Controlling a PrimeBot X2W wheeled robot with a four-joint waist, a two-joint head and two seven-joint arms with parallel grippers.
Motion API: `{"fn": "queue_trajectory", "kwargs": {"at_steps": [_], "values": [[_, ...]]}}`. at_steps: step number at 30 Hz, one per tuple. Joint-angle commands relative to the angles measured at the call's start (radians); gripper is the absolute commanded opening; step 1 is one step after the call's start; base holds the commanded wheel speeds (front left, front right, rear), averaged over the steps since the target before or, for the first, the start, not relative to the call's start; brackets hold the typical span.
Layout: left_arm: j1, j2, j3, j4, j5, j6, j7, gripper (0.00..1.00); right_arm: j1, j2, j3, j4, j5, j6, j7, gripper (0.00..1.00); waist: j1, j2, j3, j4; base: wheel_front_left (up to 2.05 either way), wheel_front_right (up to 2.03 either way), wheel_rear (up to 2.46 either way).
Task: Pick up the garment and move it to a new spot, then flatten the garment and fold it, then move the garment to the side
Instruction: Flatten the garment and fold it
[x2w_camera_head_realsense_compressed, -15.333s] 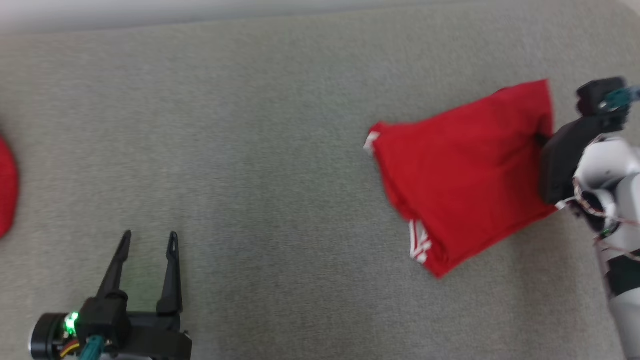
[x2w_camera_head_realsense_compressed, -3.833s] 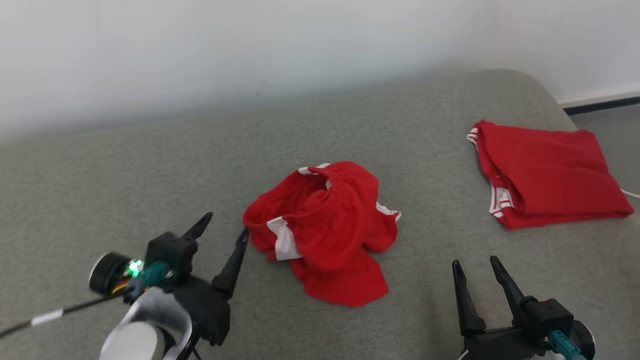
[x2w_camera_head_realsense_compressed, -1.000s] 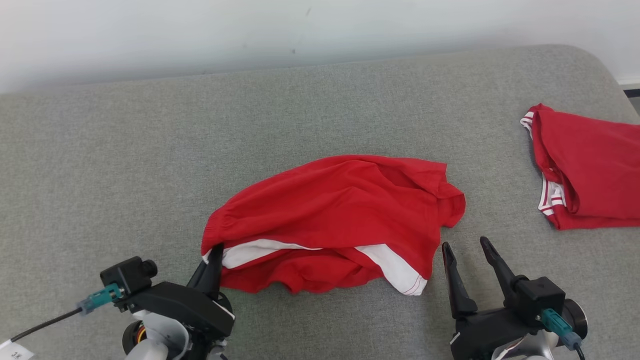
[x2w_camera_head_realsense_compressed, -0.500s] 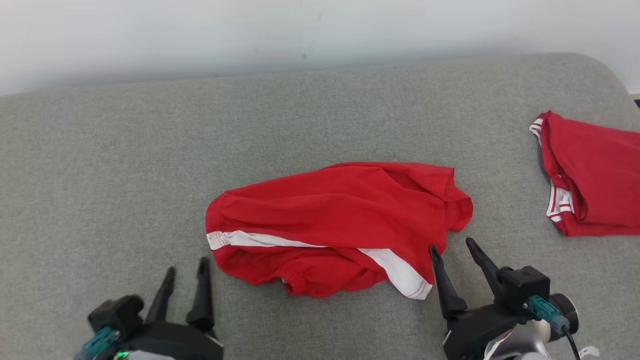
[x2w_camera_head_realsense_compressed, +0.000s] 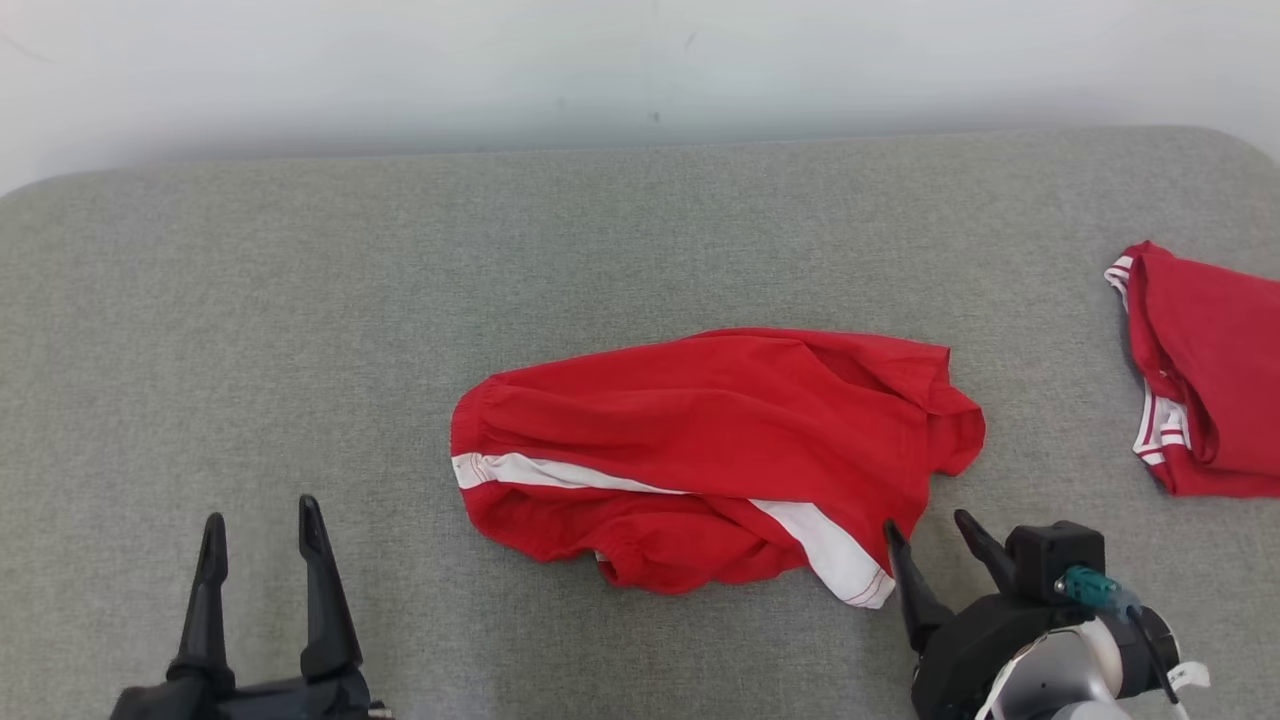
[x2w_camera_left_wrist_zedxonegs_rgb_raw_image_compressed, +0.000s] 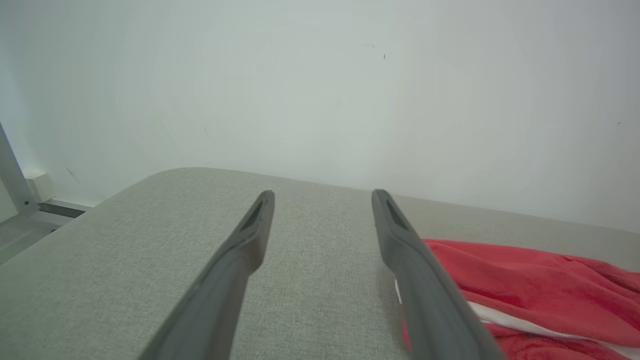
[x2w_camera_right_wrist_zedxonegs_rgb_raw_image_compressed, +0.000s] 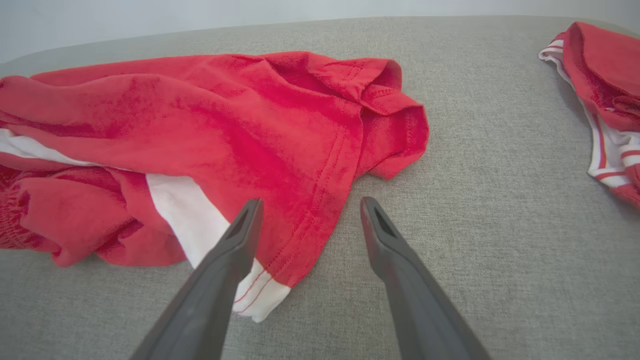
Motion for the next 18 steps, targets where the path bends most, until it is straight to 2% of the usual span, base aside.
{"fn": "queue_trajectory", "kwargs": {"at_steps": [1, 7, 16, 17, 18], "values": [[0.023, -0.011, 0.015, 0.002, 0.034, -0.02, -0.002, 1.0, -0.014, 0.002, -0.01, 0.005, 0.004, -0.002, 0.02, 1.0, 0.0001, 0.0, -0.001, 0.006, 0.0, 0.0, 0.0], [0.035, -0.039, 0.046, 0.024, 0.107, -0.074, -0.003, 1.0, -0.063, 0.002, -0.043, 0.041, 0.0, -0.002, 0.098, 1.0, 0.0001, 0.0, 0.004, 0.021, 0.0, 0.0, 0.0], [0.016, -0.054, 0.063, 0.043, 0.131, -0.108, -0.003, 1.0, -0.123, 0.002, -0.054, 0.102, -0.005, -0.002, 0.147, 1.0, 0.0001, 0.0, 0.027, 0.044, 0.0, 0.0, 0.0], [0.016, -0.055, 0.066, 0.046, 0.132, -0.113, -0.003, 1.0, -0.127, 0.002, -0.054, 0.107, -0.003, -0.002, 0.147, 0.87, 0.0001, 0.0, 0.028, 0.046, 0.0, 0.0, 0.0], [0.016, -0.056, 0.068, 0.049, 0.133, -0.116, -0.003, 1.0, -0.13, 0.002, -0.055, 0.111, -0.002, -0.002, 0.146, 0.47, 0.0001, 0.0, 0.03, 0.047, 0.0, 0.0, 0.0]]}}
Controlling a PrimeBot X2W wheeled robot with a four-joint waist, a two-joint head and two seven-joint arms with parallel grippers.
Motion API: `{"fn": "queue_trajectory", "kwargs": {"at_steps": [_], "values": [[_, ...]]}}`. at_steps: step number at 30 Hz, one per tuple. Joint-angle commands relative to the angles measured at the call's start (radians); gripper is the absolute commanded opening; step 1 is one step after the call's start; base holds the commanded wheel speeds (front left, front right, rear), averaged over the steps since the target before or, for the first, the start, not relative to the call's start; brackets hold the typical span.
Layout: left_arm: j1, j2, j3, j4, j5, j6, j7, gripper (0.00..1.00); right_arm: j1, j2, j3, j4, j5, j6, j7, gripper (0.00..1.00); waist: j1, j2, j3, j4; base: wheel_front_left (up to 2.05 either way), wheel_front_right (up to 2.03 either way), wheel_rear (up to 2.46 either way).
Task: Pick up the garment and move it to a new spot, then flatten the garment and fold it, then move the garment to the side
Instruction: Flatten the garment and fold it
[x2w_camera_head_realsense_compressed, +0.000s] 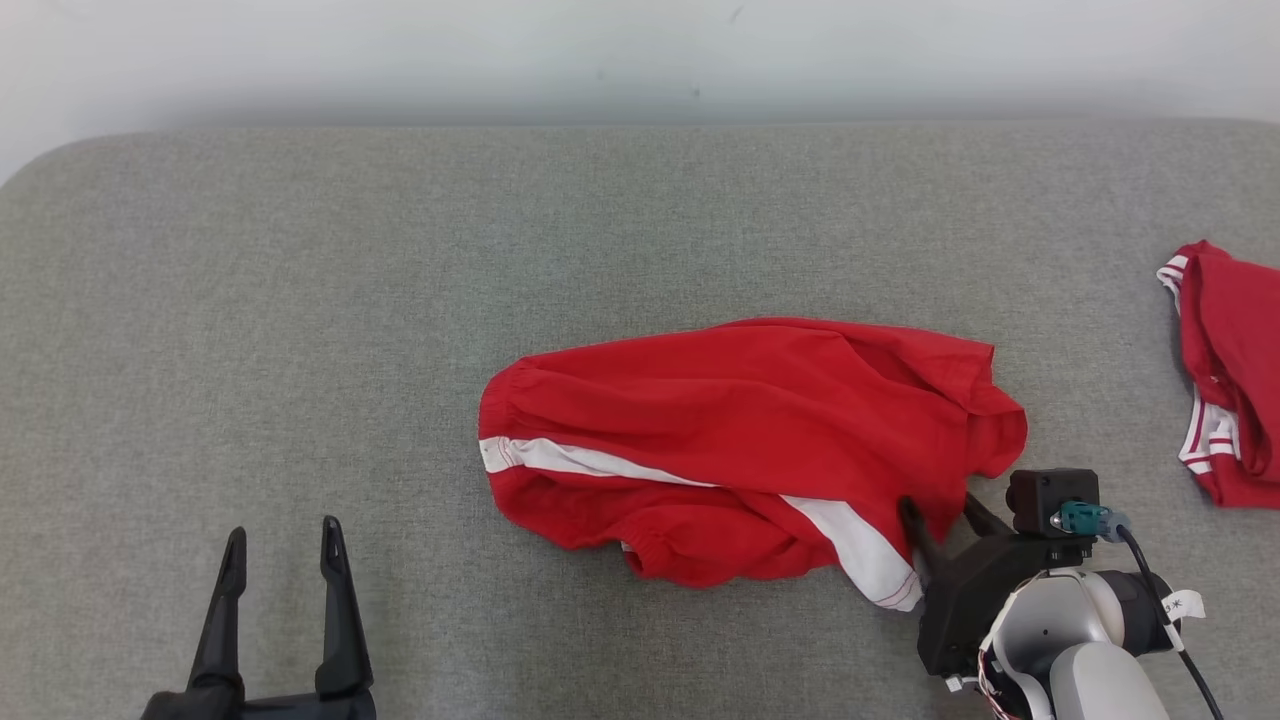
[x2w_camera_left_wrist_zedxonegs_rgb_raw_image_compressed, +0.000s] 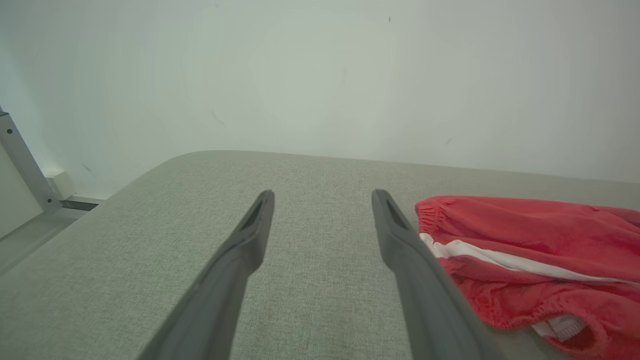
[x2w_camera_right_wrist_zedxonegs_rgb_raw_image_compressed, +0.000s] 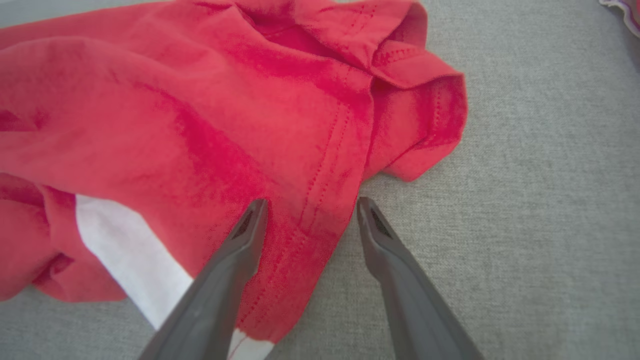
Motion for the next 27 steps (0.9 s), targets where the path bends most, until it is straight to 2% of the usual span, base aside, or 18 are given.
{"fn": "queue_trajectory", "kwargs": {"at_steps": [1, 2, 3, 4, 16, 22, 27], "values": [[-0.005, -0.003, 0.004, 0.004, 0.011, 0.0, -0.003, 1.0, -0.005, 0.003, 0.0, 0.003, 0.002, -0.002, -0.001, 0.35, -0.0001, -0.0001, 0.002, 0.003, 0.0, 0.0, 0.0], [-0.004, -0.003, 0.005, 0.005, 0.01, -0.002, -0.003, 1.0, -0.006, 0.003, 0.0, 0.004, 0.002, -0.002, -0.002, 0.27, -0.0001, -0.0001, 0.003, 0.003, 0.0, 0.0, 0.0], [-0.003, -0.004, 0.006, 0.005, 0.01, -0.004, -0.003, 1.0, -0.006, 0.003, 0.0, 0.004, 0.003, -0.002, -0.005, 0.1, -0.0001, -0.0001, 0.003, 0.003, 0.0, 0.0, 0.0], [-0.002, -0.004, 0.008, 0.006, 0.01, -0.005, -0.003, 1.0, -0.004, 0.003, 0.001, 0.002, 0.003, -0.002, -0.006, 0.0, -0.0001, -0.0001, 0.002, 0.002, 0.0, 0.0, 0.0], [0.014, -0.005, 0.009, 0.028, -0.013, -0.007, -0.003, 1.0, 0.013, 0.003, -0.041, -0.091, -0.009, -0.002, -0.047, 0.0, -0.0001, -0.0001, -0.022, -0.028, 0.0, 0.0, 0.0], [0.01, -0.005, 0.001, 0.033, -0.015, -0.011, -0.003, 1.0, -0.088, -0.002, -0.065, -0.133, -0.069, -0.002, -0.007, 0.0, -0.0001, -0.0001, -0.021, -0.032, 0.0, 0.0, 0.0], [-0.01, -0.005, -0.013, 0.035, -0.019, -0.016, -0.003, 1.0, -0.21, -0.063, -0.044, -0.053, -0.043, -0.002, 0.057, 0.0, -0.0001, -0.0001, -0.003, -0.002, 0.0, 0.0, 0.0]]}}
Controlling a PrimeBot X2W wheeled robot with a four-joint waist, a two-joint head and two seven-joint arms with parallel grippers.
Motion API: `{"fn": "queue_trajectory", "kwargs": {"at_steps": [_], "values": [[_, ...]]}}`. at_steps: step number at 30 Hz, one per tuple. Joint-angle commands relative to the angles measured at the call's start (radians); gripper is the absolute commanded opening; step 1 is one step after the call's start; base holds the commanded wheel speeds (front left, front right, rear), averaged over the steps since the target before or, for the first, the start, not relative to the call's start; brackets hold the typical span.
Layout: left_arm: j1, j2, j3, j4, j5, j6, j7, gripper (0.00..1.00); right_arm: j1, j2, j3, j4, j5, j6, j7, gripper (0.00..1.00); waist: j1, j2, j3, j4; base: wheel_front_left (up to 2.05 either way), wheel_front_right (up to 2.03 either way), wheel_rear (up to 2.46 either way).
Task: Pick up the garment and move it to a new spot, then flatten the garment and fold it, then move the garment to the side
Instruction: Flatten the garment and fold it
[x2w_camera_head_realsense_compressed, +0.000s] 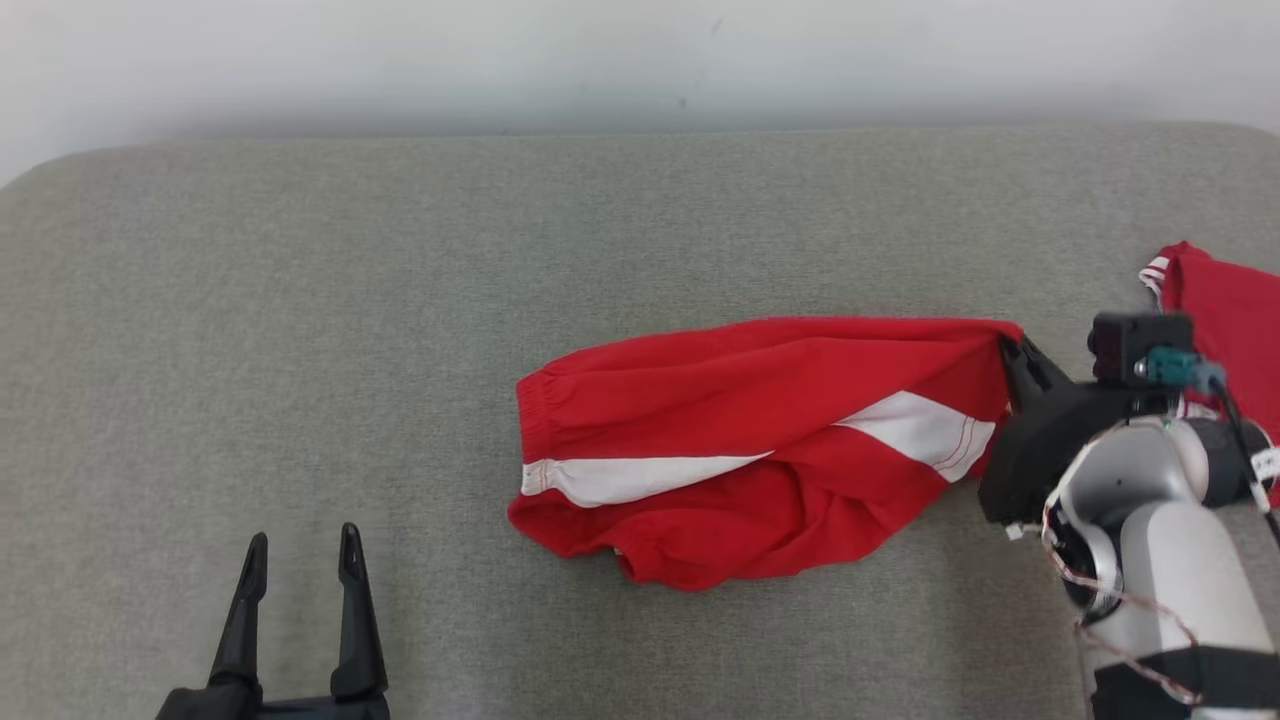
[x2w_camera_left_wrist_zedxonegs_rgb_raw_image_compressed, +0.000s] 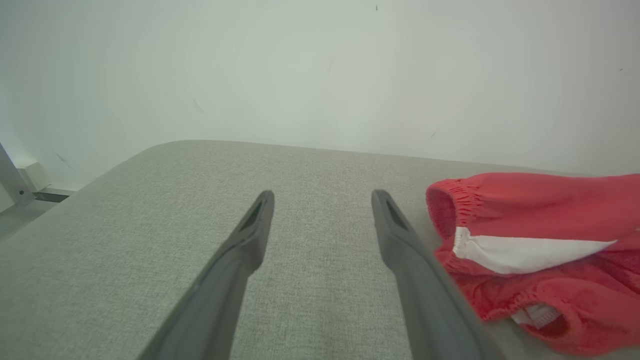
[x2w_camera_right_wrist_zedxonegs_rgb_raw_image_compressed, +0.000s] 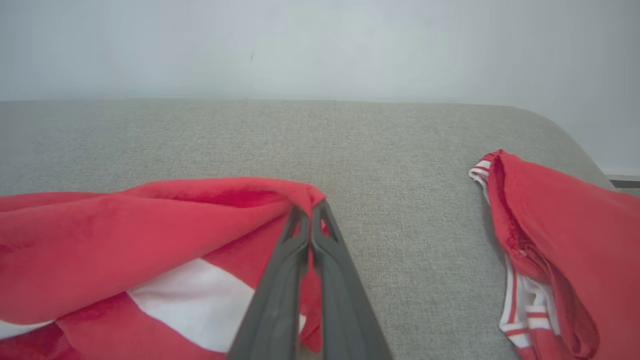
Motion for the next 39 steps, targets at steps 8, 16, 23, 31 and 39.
{"fn": "queue_trajectory", "kwargs": {"at_steps": [8, 16, 23, 31, 39], "values": [[-0.038, -0.001, -0.009, -0.006, -0.016, 0.006, -0.003, 1.0, -0.173, -0.167, 0.092, 0.177, 0.039, -0.002, 0.05, 1.0, -0.0001, -0.0001, 0.043, 0.074, 0.0, 0.0, 0.0], [-0.04, -0.001, -0.013, -0.006, -0.023, 0.014, -0.003, 1.0, -0.198, -0.187, 0.138, 0.217, 0.04, -0.002, -0.026, 1.0, -0.0001, -0.0001, 0.045, 0.071, 0.0, 0.0, 0.0], [-0.035, -0.001, -0.004, -0.007, -0.015, 0.015, -0.003, 1.0, -0.061, -0.129, 0.086, 0.098, 0.052, -0.002, -0.14, 1.0, -0.0001, -0.0001, 0.015, 0.039, 0.0, 0.0, 0.0], [-0.008, -0.001, 0.005, -0.001, -0.003, 0.02, -0.003, 1.0, 0.186, -0.007, 0.04, -0.067, 0.016, -0.002, -0.307, 1.0, -0.0001, -0.0001, -0.024, 0.008, 0.0, 0.0, 0.0], [0.016, -0.001, 0.014, 0.024, 0.013, 0.011, -0.003, 1.0, 0.331, 0.052, -0.033, -0.066, -0.001, -0.002, -0.543, 1.0, -0.0001, -0.0001, -0.068, -0.019, 0.0, 0.0, 0.0]]}}
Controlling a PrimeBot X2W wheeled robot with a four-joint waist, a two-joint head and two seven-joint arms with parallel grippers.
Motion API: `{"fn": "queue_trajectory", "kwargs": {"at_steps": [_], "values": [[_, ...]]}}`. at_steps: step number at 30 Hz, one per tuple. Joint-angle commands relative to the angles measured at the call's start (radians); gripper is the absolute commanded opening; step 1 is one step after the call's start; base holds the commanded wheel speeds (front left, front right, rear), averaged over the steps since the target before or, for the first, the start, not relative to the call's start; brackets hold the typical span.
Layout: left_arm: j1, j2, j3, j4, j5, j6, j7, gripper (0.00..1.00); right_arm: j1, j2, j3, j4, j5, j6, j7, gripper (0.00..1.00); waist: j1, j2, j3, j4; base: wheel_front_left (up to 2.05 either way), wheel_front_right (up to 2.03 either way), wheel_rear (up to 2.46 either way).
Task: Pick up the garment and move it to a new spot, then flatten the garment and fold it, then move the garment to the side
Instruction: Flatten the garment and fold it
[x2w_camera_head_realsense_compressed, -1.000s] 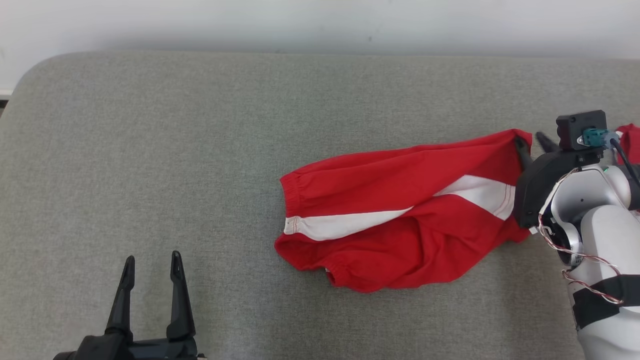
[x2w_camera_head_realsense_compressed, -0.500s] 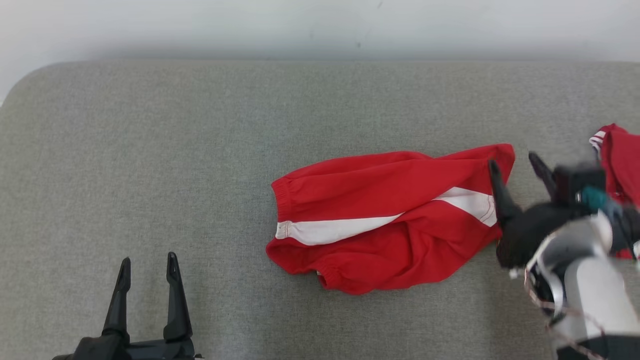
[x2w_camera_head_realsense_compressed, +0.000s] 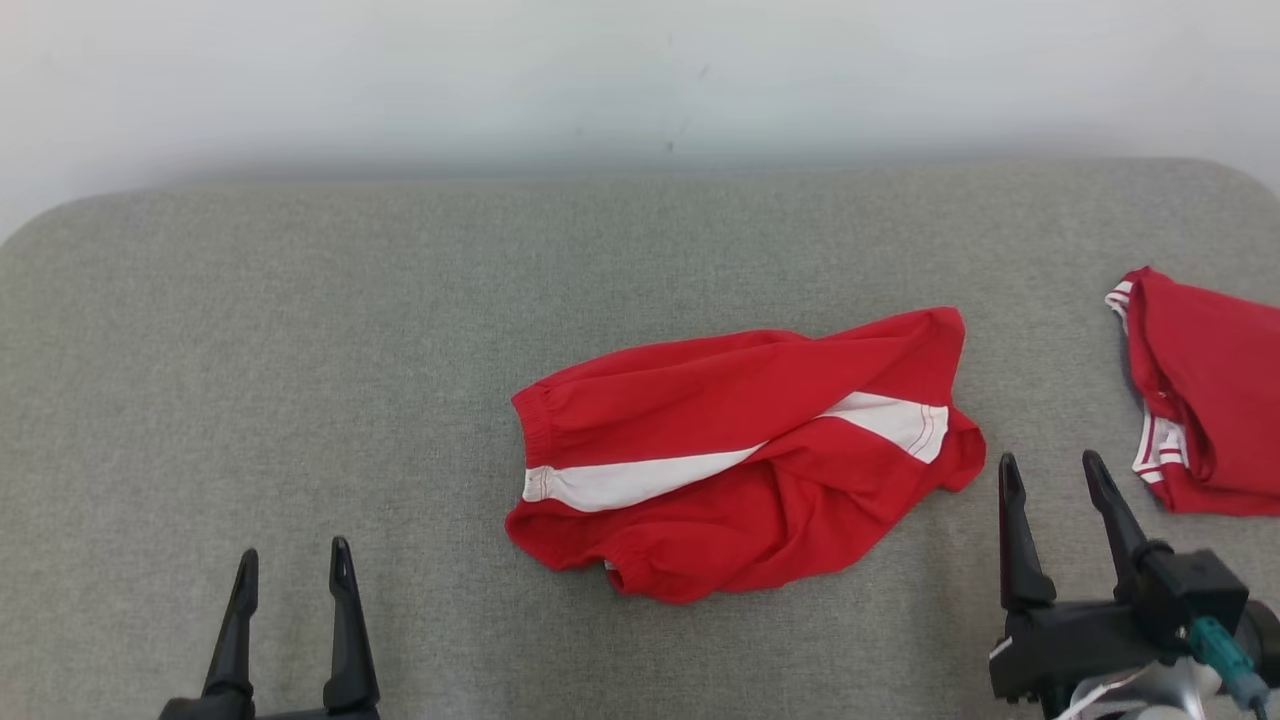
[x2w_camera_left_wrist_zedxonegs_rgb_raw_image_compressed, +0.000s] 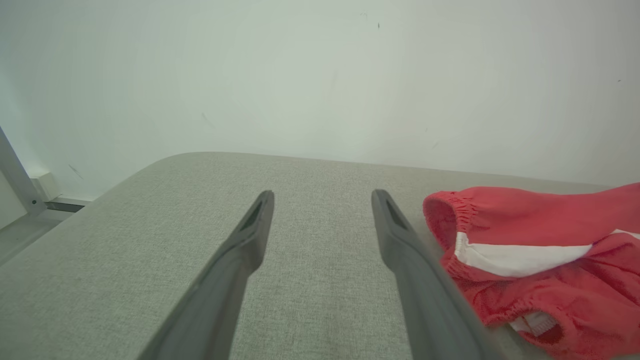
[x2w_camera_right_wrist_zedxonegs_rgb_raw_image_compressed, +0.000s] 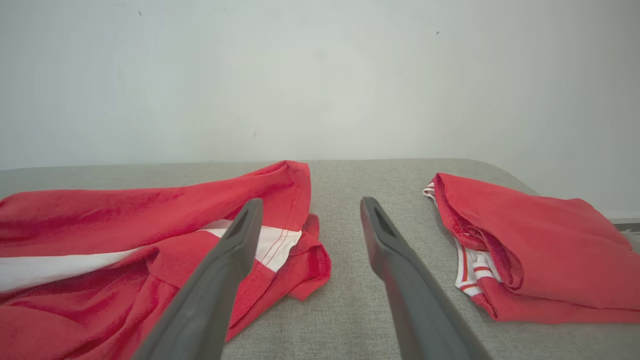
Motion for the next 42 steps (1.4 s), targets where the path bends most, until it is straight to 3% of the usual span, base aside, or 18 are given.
{"fn": "queue_trajectory", "kwargs": {"at_steps": [1, 11, 34, 42], "values": [[0.018, -0.001, 0.004, 0.008, 0.01, -0.004, -0.003, 1.0, 0.023, 0.006, -0.001, 0.016, 0.002, -0.002, -0.026, 1.0, 0.0001, 0.0, -0.02, -0.013, 0.0, 0.0, 0.0], [0.064, -0.001, 0.005, 0.075, 0.034, -0.007, -0.003, 1.0, 0.072, 0.005, 0.039, 0.138, -0.007, -0.002, -0.115, 1.0, 0.0001, 0.0, -0.086, -0.032, 0.0, 0.0, 0.0], [0.071, -0.001, 0.02, 0.125, 0.032, -0.016, -0.003, 1.0, 0.094, 0.006, 0.043, 0.142, 0.005, -0.002, -0.124, 1.0, 0.0001, 0.0, -0.117, -0.069, 0.0, 0.0, 0.0], [-0.007, 0.003, -0.026, 0.217, 0.045, -0.072, -0.003, 1.0, 0.066, 0.006, 0.062, 0.144, -0.006, -0.002, -0.092, 1.0, 0.0001, 0.0, -0.107, -0.064, 0.0, 0.0, 0.0]]}}
